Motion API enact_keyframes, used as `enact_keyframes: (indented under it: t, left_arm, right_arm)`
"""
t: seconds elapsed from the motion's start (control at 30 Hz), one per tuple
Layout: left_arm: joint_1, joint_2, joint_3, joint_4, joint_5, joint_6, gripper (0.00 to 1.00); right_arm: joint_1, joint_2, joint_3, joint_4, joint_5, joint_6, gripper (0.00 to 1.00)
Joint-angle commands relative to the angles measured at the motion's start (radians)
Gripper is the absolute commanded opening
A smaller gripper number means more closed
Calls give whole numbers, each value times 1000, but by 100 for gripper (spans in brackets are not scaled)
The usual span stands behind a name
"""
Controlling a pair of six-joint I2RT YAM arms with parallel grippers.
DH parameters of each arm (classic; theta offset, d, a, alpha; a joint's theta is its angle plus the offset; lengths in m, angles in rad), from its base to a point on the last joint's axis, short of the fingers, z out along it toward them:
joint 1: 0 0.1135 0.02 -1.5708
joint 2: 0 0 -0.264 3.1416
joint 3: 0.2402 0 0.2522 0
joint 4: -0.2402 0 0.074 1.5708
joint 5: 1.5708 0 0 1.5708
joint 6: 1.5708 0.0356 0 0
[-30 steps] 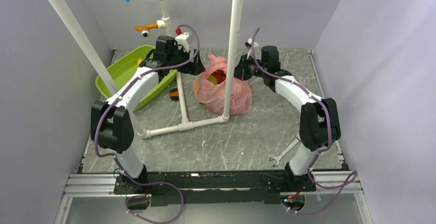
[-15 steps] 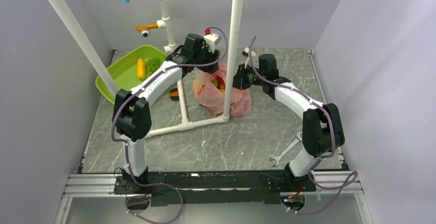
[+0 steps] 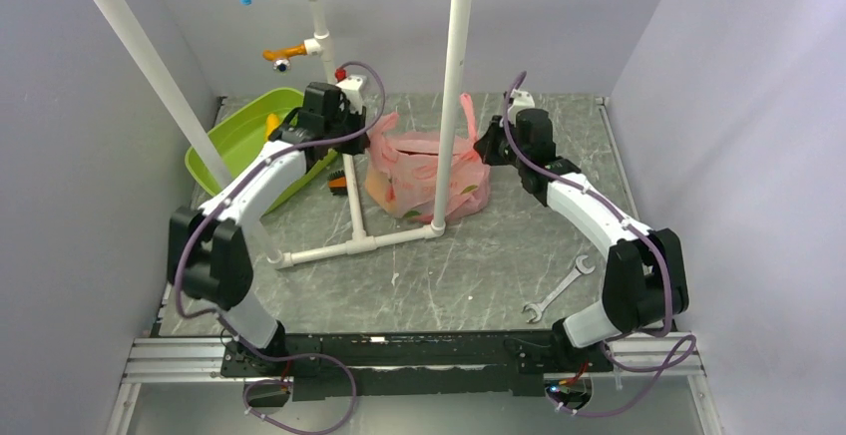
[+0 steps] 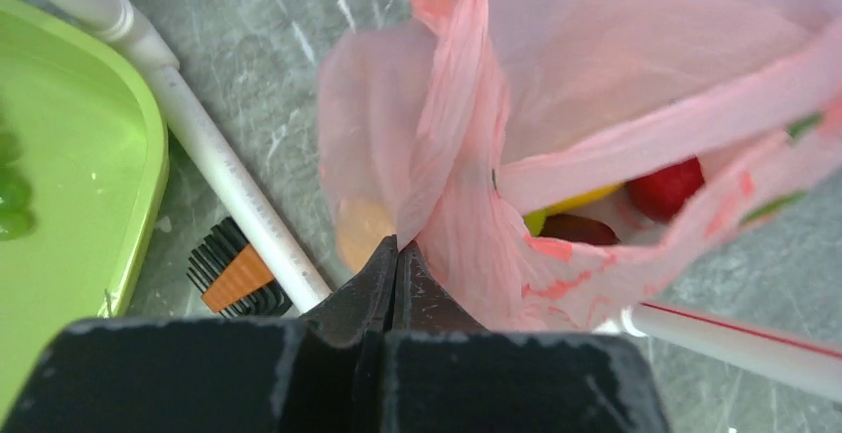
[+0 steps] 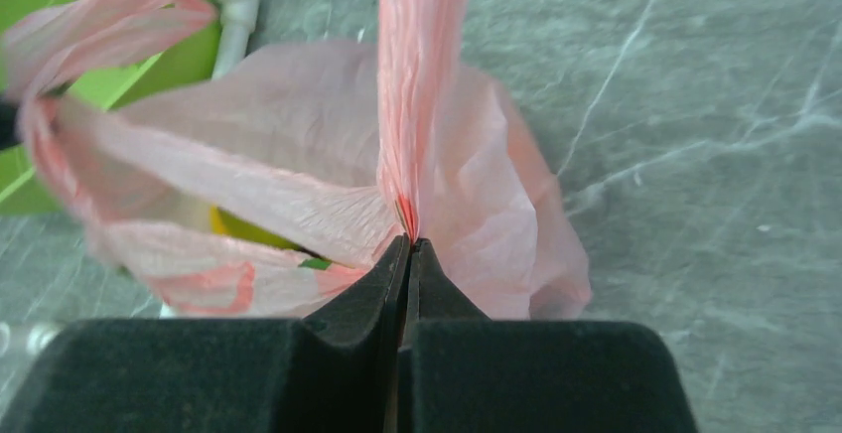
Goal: Take the fake fruits out of the plastic bag
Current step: Adjust the plastic bag at the center of the board.
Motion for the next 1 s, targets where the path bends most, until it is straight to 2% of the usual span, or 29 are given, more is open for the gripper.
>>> enact_keyframes:
  t: [0.0,0.13,0.27,0.37,0.47,0.57,0.7,0.83,0.87,0.97]
  left_arm:
    - [-5,-159,-94,151,12,48,0]
    - [20,-131,-21,112,113,13,0]
    - [81,-138,-94,267,297,-82,0]
    - [93,-110,-48,231,372,-88,0]
    - [96,-97,-50,240,411,-126,0]
    - [98,-82,-67,289,468,-194,0]
    - [98,-63,-90,366,555,-301,0]
    - [97,-57,-90,390,584,-332,0]
    - [97,-56,-83,384,583,-328,0]
    - [96,-61,-82,382,592,-333,0]
  right_arm:
    - [-19,-7,152,-18,88,-57,0]
    - [-26,27,269,-50,76,-74,0]
    - [-29,48,340,-55,48,-59,0]
    - [-28,10,258,10,41,-48,2]
    - [-27,-35,134,26,59,-36,12]
    - [-27,-90,13,8,67,-14,17]
    - [-25,-197,-86,-50,121,10,42]
    - [-26,-222,-12,-203,201,3,71]
    - [-26,-208,42,-247,215,9,82]
    - [-24,-135,206,-394,238,17,89]
